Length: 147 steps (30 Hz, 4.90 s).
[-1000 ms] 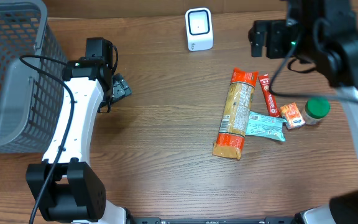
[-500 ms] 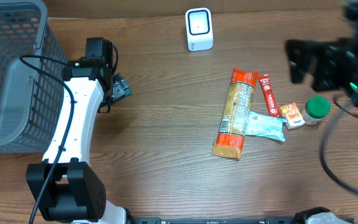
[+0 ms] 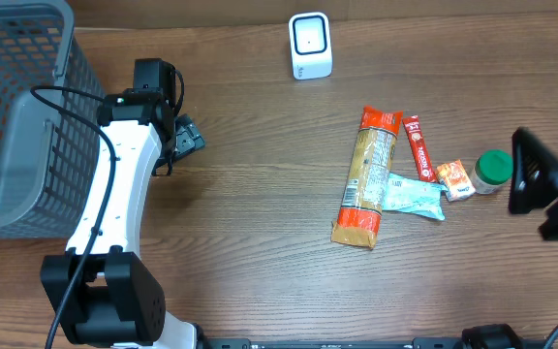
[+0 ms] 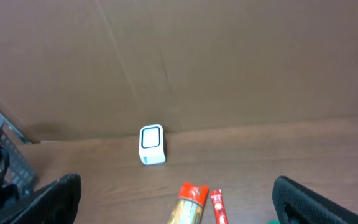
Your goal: Scan the item barcode
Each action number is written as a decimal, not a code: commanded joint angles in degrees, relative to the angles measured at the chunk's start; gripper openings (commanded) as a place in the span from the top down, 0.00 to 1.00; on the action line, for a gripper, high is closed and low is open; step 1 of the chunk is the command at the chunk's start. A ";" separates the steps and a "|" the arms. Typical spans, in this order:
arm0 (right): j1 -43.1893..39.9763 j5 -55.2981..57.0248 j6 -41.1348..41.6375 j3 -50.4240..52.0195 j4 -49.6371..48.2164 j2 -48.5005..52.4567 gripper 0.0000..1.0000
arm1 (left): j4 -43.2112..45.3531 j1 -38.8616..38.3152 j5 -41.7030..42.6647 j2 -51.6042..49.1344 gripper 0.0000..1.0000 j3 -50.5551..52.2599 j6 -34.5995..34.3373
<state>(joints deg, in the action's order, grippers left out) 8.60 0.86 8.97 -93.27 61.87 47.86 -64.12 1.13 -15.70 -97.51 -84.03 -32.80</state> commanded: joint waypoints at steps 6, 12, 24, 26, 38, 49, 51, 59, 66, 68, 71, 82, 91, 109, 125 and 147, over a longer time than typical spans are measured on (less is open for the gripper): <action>-1.49 0.50 -0.02 25.14 -10.91 -17.92 0.00 | 0.07 -0.42 -0.79 1.09 0.00 -0.83 0.66; -2.32 0.31 0.00 42.07 -22.86 -28.83 0.00 | 0.07 -0.42 -0.79 1.09 0.00 -0.83 0.66; -2.91 -2.60 0.00 73.64 -63.91 -43.39 0.00 | 0.07 -0.42 -0.79 1.09 0.00 -0.83 0.66; -3.48 -3.69 0.02 77.96 -68.35 -45.53 0.00 | 0.07 -0.42 -0.79 1.09 0.00 -0.83 0.66; -6.10 -5.07 0.07 92.15 -78.60 -47.69 0.00 | 0.07 -0.42 -0.79 1.09 0.00 -0.83 0.66; -6.10 -6.43 0.04 92.85 -63.93 -47.69 0.00 | 0.07 -0.42 -0.79 1.09 0.00 -0.83 0.66; -6.10 -7.04 0.04 92.85 -58.75 -47.69 0.00 | 0.07 -0.42 -0.79 1.09 0.00 -0.83 0.66; -6.10 -6.56 -2.62 92.85 -57.46 -47.69 0.00 | 0.07 -0.42 -0.79 1.09 0.00 -0.83 0.68; -6.10 -6.54 -11.02 92.85 -57.46 -47.69 0.00 | 0.07 -0.42 -0.79 1.09 0.00 -0.83 0.66; -6.10 -6.64 -10.64 92.85 -57.48 -47.69 0.00 | 0.07 -0.42 -0.79 1.09 0.00 -0.83 0.66; -6.10 -6.95 -10.32 92.85 -57.53 -47.69 0.00 | 0.07 -0.42 -0.79 1.09 0.00 -0.83 0.66; -6.10 -6.95 -10.32 92.83 -57.53 -47.69 0.00 | 0.07 -0.42 -0.79 1.09 0.00 -0.83 0.66; -6.10 -6.95 -10.32 92.83 -57.53 -47.69 0.00 | 0.07 -0.42 -0.76 1.09 0.00 -0.83 0.66; -6.10 -6.95 -10.32 92.83 -57.53 -47.69 0.00 | 0.04 -0.39 -0.79 1.09 0.00 -0.83 0.68; -6.10 -6.95 -10.32 92.83 -57.53 -47.69 0.00 | 0.07 -0.42 -0.79 8.22 0.00 -0.83 0.66; -6.10 -6.95 -10.32 92.83 -57.53 -47.69 0.00 | -0.52 -0.42 -0.79 46.75 0.00 -0.79 0.66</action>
<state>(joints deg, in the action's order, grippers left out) 2.70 -5.76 -1.10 -1.06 4.58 0.69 -64.62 1.13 -15.73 -51.07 -84.05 -32.80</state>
